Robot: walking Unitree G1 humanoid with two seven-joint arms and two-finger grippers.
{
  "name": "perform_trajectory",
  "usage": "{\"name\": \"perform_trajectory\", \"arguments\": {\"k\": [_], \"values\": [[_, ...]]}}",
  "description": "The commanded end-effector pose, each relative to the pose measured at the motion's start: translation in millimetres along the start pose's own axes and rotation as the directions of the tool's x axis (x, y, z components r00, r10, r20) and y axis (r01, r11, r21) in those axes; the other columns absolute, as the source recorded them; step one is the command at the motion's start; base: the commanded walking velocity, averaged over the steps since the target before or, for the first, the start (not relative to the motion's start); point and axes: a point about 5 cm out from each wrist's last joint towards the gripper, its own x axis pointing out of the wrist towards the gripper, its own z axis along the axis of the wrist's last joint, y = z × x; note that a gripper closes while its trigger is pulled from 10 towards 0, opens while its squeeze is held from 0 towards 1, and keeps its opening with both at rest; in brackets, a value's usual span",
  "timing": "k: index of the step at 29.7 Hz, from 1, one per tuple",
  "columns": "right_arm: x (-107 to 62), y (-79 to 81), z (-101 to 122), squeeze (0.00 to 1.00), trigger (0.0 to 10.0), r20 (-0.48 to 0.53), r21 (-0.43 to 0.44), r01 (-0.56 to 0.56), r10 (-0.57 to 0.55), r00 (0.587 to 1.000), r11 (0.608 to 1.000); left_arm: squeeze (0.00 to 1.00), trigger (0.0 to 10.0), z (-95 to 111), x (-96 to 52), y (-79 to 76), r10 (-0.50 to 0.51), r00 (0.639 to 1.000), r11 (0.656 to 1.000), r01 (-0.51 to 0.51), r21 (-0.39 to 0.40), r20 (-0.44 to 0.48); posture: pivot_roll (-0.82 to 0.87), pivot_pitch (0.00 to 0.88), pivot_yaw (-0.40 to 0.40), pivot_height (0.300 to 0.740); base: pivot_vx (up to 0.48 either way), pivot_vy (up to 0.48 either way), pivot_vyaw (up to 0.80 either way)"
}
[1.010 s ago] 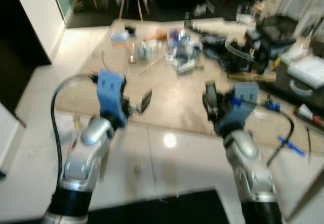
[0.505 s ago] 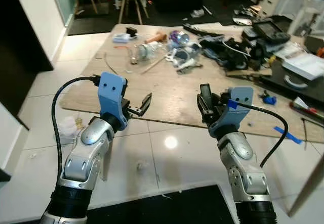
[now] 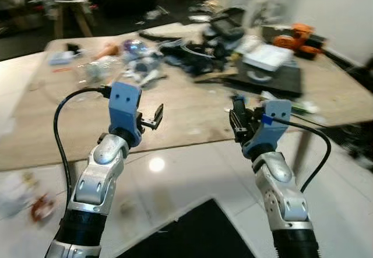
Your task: Picking trash to rubbish bin
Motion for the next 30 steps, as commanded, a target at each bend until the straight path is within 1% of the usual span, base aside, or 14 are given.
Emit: {"name": "perform_trajectory", "arguments": {"k": [1, 4, 6, 8, 10, 11, 13, 15, 17, 18, 20, 22, 26, 30], "values": [[-1.0, 1.8, -7.4, 0.0, 10.0, -0.03, -0.01, 0.001, -0.001, 1.0, 1.0, 0.0, 10.0, -5.0, -0.7, 2.8, 0.025, 0.999, 1.0, -0.025, -0.016, -0.027, 0.02, 0.1, 0.034, 0.74, 0.0, 0.0, -0.8], [-2.6, -0.3, -11.0, 0.0, 10.0, -0.036, -0.018, 0.008, -0.009, 0.999, 1.0, 0.0, 10.0, -11.0, -4.1, 6.4, 0.047, 0.998, 0.999, -0.048, -0.007, -0.036, 0.01, 0.101, 0.034, 0.74, 0.0, 0.0, -0.8], [-2.8, -0.9, -11.7, 0.0, 10.0, -0.038, -0.015, 0.011, -0.011, 0.999, 1.0, 0.0, 10.0, -12.0, -5.5, 7.2, 0.042, 0.998, 0.999, -0.043, -0.026, -0.039, 0.02, 0.105, 0.033, 0.74, 0.0, 0.0, -0.8], [-2.6, -0.2, -12.8, 0.0, 10.0, -0.043, -0.012, 0.01, -0.011, 0.999, 1.0, 0.0, 10.0, -13.7, -6.0, 8.1, 0.037, 0.997, 0.997, -0.041, -0.062, -0.063, 0.02, 0.11, 0.034, 0.74, 0.0, 0.0, -0.8], [-2.5, 0.1, -13.1, 0.0, 10.0, -0.044, -0.011, 0.01, -0.011, 0.999, 1.0, 0.0, 10.0, -14.4, -6.1, 8.4, 0.036, 0.997, 0.996, -0.041, -0.073, -0.072, 0.02, 0.11, 0.034, 0.74, 0.0, 0.0, -0.8], [-2.5, 0.2, -14.6, 0.0, 10.0, -0.048, -0.007, 0.012, -0.012, 0.999, 1.0, 0.0, 10.0, -13.9, -5.3, 8.4, 0.033, 0.997, 0.999, -0.035, -0.032, -0.07, 0.02, 0.105, 0.028, 0.74, 0.0, 0.0, -0.8], [-2.4, 0.1, -15.2, 0.0, 10.0, -0.05, -0.005, 0.012, -0.013, 0.999, 1.0, 0.0, 10.0, -13.6, -5.0, 8.4, 0.032, 0.997, 0.999, -0.033, -0.014, -0.069, 0.02, 0.105, 0.026, 0.74, 0.0, 0.0, -0.8], [-1.7, 1.7, -17.2, 0.0, 10.0, -0.058, -0.004, 0.011, -0.011, 0.998, 1.0, 0.0, 10.0, -12.7, -4.4, 10.7, 0.041, 0.998, 0.999, -0.04, 0.023, -0.054, 0.02, 0.104, 0.027, 0.74, 0.0, 0.0, -0.8], [-2.5, 1.4, -20.3, 0.0, 10.0, -0.063, 0.011, 0.02, -0.019, 0.998, 1.0, 0.0, 10.0, -13.6, -4.4, 14.0, 0.059, 0.997, 0.998, -0.057, 0.029, -0.045, 0.02, 0.099, 0.025, 0.74, 0.0, 0.0, -0.8], [-4.7, 0.0, -26.1, 0.0, 10.0, -0.079, 0.025, 0.037, -0.035, 0.996, 0.999, 0.0, 10.0, -14.3, -4.8, 15.1, 0.06, 0.997, 0.997, -0.058, 0.042, -0.038, 0.02, 0.101, 0.025, 0.74, 0.0, 0.0, -0.8], [-5.3, -0.3, -27.5, 0.0, 10.0, -0.084, 0.027, 0.041, -0.038, 0.996, 0.999, 0.0, 10.0, -14.3, -4.9, 15.2, 0.058, 0.998, 0.997, -0.057, 0.046, -0.037, 0.02, 0.101, 0.025, 0.74, 0.0, 0.0, -0.8], [-11.0, 1.2, -38.3, 0.0, 10.0, -0.101, 0.025, 0.046, -0.044, 0.994, 0.999, 0.0, 10.0, -18.6, -7.6, 19.5, 0.065, 0.997, 0.998, -0.065, 0.019, -0.037, 0.01, 0.094, 0.033, 0.74, 0.0, 0.0, -0.8], [-16.7, 1.3, -44.6, 0.0, 10.0, -0.118, 0.054, 0.066, -0.059, 0.991, 0.996, 0.0, 10.0, -22.3, -9.6, 21.3, 0.046, 0.998, 0.999, -0.046, 0.007, -0.045, 0.01, 0.087, 0.039, 0.74, 0.0, 0.0, -0.8], [-22.5, 1.3, -54.6, 0.0, 10.0, -0.136, 0.074, 0.077, -0.066, 0.989, 0.994, 0.0, 10.0, -27.6, -11.5, 18.1, 0.02, 0.998, 0.999, -0.022, -0.036, -0.055, 0.0, 0.078, 0.046, 0.74, 0.0, 0.0, -0.8]]}}
